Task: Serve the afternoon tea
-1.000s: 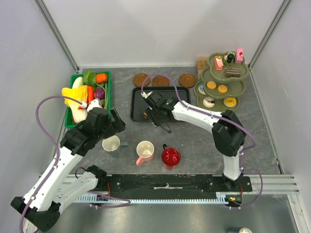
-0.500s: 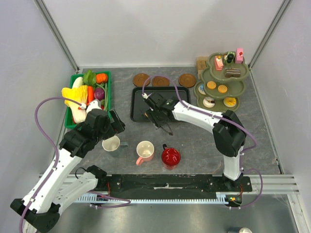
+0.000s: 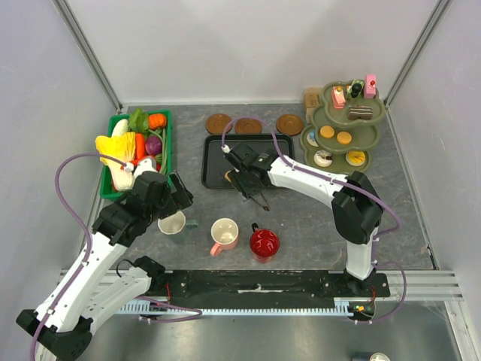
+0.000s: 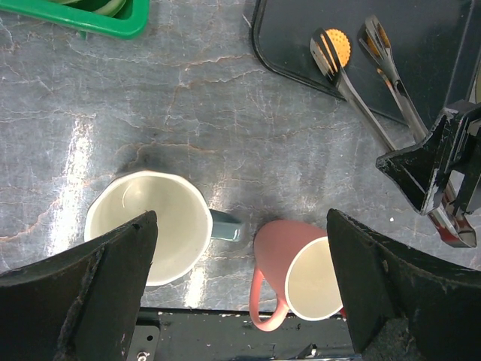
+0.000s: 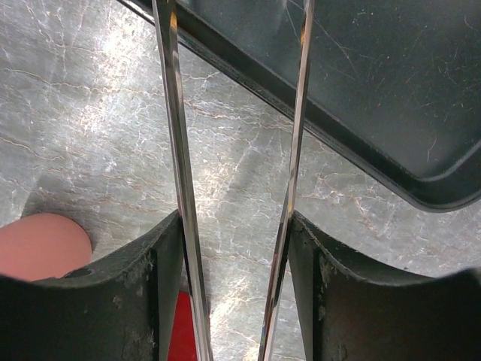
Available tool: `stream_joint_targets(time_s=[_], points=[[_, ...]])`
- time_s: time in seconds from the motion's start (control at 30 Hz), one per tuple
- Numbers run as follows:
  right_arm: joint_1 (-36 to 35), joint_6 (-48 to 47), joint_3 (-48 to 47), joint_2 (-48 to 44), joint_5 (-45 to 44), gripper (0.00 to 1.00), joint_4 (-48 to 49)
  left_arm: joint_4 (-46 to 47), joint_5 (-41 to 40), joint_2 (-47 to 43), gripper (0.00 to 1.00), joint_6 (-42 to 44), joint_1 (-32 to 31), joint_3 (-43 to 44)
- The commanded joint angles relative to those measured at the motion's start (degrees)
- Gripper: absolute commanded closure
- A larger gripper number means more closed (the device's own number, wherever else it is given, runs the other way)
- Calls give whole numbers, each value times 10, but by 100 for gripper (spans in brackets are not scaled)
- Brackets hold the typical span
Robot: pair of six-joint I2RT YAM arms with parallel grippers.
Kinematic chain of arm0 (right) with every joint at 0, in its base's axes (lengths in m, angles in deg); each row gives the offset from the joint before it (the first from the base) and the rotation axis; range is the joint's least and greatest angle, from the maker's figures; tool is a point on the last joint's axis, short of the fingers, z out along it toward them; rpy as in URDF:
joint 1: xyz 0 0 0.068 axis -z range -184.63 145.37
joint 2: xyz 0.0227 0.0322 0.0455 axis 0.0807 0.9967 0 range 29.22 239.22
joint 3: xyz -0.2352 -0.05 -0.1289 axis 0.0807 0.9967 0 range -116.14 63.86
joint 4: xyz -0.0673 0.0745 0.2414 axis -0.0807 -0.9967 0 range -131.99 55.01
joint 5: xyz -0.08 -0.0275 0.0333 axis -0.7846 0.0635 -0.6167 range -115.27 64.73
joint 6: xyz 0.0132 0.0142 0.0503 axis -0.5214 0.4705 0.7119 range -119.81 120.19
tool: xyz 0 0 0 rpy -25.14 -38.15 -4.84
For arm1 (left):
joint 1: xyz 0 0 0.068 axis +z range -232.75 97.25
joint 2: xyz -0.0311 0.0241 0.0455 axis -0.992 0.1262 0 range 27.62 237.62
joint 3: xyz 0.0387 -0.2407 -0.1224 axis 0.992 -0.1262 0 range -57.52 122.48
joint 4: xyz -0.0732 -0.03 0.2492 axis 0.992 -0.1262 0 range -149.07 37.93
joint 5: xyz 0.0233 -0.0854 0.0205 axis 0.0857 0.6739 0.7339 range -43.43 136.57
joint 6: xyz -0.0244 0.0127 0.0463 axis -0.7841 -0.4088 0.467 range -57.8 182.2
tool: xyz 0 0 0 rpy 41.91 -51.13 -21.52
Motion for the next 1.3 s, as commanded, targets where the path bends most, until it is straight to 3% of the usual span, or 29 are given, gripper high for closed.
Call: stream_joint_targets(time_s=[0.0,0.63,1.27], points=[[-3,10,-32,-4,7,39,-7,12,-6,-2,1,-5,1,-2],[-3,29,-50,-15,-36,49,-10,12,-10,-17,1,-3,1,-7],[10,59,-20,-149,-97,53,2,30,12,-48,1,3,2,-23]])
